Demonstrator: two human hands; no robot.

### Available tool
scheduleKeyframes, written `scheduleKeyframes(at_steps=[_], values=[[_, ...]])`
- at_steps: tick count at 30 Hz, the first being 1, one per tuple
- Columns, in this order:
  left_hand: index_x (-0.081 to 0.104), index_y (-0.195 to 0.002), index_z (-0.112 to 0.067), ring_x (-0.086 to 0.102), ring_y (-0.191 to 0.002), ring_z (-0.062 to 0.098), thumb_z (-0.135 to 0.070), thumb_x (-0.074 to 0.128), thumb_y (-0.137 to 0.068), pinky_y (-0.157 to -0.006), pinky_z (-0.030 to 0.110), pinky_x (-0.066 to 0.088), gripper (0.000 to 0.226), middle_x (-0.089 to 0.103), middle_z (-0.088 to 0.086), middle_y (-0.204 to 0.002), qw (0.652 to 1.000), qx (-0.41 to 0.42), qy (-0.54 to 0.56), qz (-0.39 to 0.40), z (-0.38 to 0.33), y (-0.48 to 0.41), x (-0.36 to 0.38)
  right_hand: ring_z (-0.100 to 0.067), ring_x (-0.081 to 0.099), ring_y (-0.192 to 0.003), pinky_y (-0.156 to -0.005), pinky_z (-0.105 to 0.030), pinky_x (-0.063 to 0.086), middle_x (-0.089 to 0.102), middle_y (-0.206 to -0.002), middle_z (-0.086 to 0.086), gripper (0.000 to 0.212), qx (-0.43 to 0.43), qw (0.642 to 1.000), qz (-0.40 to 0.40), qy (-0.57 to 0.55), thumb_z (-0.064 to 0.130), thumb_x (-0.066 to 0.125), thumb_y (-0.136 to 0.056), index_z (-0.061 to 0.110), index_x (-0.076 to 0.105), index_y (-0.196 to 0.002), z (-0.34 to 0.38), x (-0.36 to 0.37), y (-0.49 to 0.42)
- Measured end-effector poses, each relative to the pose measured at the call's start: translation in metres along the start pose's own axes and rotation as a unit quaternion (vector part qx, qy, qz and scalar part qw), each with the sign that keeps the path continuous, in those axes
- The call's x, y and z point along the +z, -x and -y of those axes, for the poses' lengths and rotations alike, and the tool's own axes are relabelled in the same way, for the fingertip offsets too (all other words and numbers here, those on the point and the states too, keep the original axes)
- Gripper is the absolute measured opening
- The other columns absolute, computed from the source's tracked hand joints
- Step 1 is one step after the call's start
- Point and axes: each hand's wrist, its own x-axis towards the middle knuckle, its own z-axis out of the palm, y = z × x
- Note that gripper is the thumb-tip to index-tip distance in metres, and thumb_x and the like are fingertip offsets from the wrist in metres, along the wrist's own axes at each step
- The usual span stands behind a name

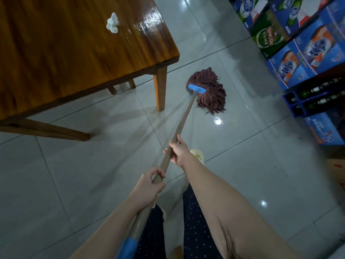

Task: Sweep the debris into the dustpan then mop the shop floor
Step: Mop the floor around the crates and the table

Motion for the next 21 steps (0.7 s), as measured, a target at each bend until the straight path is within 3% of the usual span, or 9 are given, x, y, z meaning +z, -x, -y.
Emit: scheduleKeyframes(at_steps=[6,11,15,18,21], values=[[0.051,-0.082,-0.015,0.038,-0.043,0.007,-0.002,0.058,-0.082,-0.045,0.020,0.034,0.015,0.046,-0.002,-0.059,0.999,0.000,0.046,-0.015,-0.073,-0.076,0.078,-0.017,0.044,-0.058,-0.059,-0.031,0.050,0.045,-0.069,-0.006,0.062,-0.020,0.999,-0.021,0.029,0.002,0.044,-0.098,0.032,0.025,-0.149,0.101,-0.060,-0.049],[0.051,-0.090,-0.011,0.040,-0.033,0.009,-0.002,0.055,-0.086,-0.034,0.017,0.034,0.011,0.045,0.004,-0.061,0.995,-0.011,0.099,-0.016,-0.159,-0.149,0.132,-0.016,0.042,-0.058,-0.056,-0.029,0.046,0.045,-0.072,-0.005,0.060,-0.048,0.996,-0.037,0.070,0.004,0.041,-0.100,0.031,0.022,-0.150,0.208,-0.102,-0.086],[0.055,-0.088,-0.014,0.044,-0.050,0.021,-0.003,0.058,-0.082,-0.037,0.019,0.038,0.013,0.048,0.006,-0.065,0.993,0.003,0.108,-0.039,-0.211,-0.196,0.134,-0.015,0.046,-0.061,-0.058,-0.028,0.047,0.047,-0.078,0.002,0.060,-0.072,0.994,-0.027,0.081,0.005,0.040,-0.100,0.027,0.018,-0.151,0.273,-0.109,-0.106],[0.056,-0.085,-0.015,0.044,-0.051,0.020,-0.002,0.059,-0.080,-0.040,0.021,0.040,0.014,0.049,0.008,-0.066,0.992,0.011,0.123,-0.042,-0.229,-0.205,0.127,-0.013,0.050,-0.062,-0.051,-0.026,0.048,0.049,-0.077,0.006,0.056,-0.069,0.993,-0.004,0.093,0.006,0.040,-0.100,0.023,0.023,-0.150,0.293,-0.106,-0.108],[0.056,-0.084,-0.016,0.045,-0.049,0.011,-0.001,0.061,-0.079,-0.049,0.024,0.040,0.016,0.050,0.002,-0.064,0.991,0.008,0.126,-0.042,-0.227,-0.194,0.128,-0.012,0.050,-0.064,-0.056,-0.027,0.047,0.049,-0.079,0.007,0.058,-0.062,0.994,-0.011,0.093,0.006,0.041,-0.099,0.029,0.023,-0.150,0.289,-0.105,-0.098]])
